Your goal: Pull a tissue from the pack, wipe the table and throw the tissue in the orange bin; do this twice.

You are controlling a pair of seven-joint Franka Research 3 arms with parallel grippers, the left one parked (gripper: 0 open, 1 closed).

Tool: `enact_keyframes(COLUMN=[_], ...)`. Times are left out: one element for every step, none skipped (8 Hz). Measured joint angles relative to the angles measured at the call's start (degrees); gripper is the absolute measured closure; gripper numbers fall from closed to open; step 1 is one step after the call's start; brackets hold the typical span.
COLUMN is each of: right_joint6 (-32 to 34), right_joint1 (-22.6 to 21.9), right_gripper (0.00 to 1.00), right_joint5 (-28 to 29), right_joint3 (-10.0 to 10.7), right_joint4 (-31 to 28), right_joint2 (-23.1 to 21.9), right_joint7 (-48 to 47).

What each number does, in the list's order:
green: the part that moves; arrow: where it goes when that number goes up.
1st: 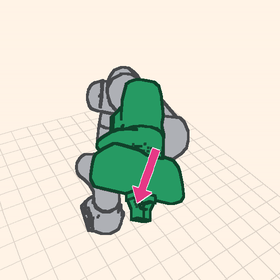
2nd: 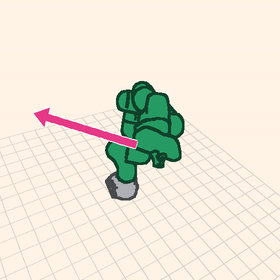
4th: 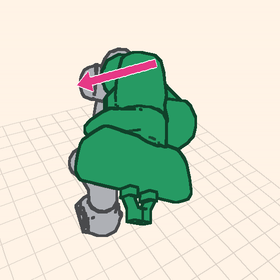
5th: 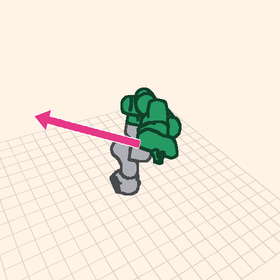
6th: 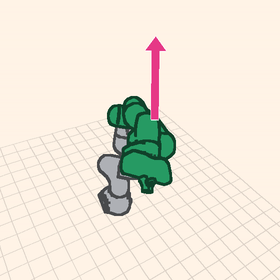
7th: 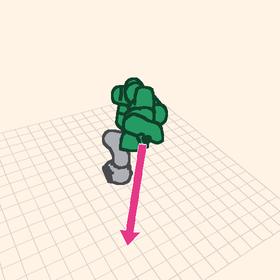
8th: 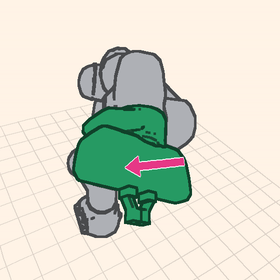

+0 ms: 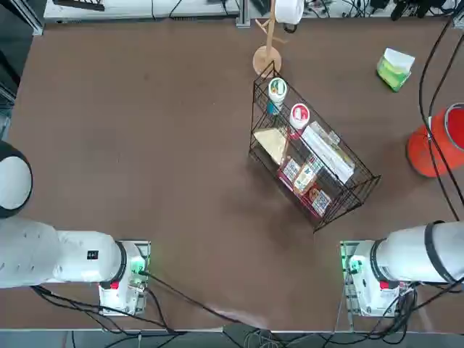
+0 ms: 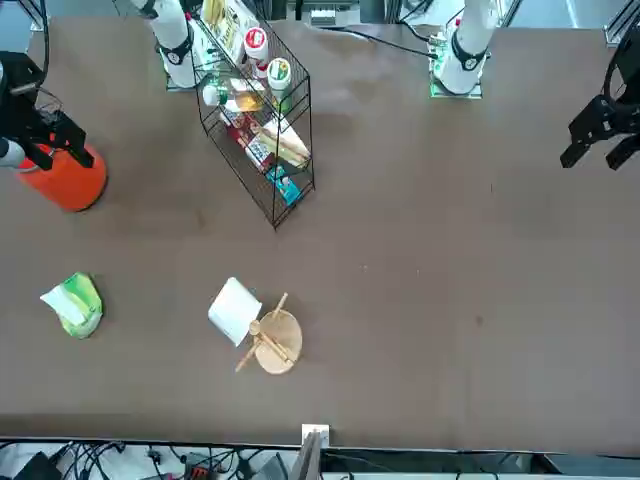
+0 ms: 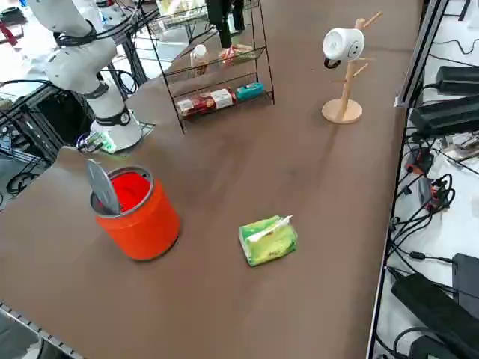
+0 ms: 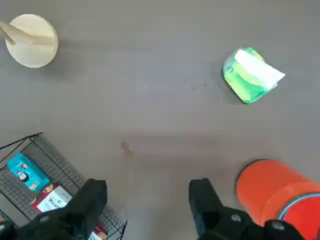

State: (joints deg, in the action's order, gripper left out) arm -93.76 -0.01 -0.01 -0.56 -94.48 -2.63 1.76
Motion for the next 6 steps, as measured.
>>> enact_keyframes(right_joint6=[0.00, -0.03, -0.11, -0.16, -0.20, -0.31], right_joint1=[0.00, 0.00, 0.00, 0.00, 0.00, 0.00], right_gripper=[0.00, 0.00, 0.00, 0.00, 0.00, 0.00], right_joint5=[0.00, 0.00, 0.00, 0.00, 0.00, 0.00], right_joint3=[0.00, 0.00, 0.00, 0.00, 0.00, 0.00], right_joint4=[0.00, 0.03, 0.08, 0.09, 0.08, 0.08], right_joint2=[0.00, 0.00, 0.00, 0.02, 0.07, 0.09], right_joint7=[-0.15, -0.26, -0.26, -0.26, -0.26, -0.26])
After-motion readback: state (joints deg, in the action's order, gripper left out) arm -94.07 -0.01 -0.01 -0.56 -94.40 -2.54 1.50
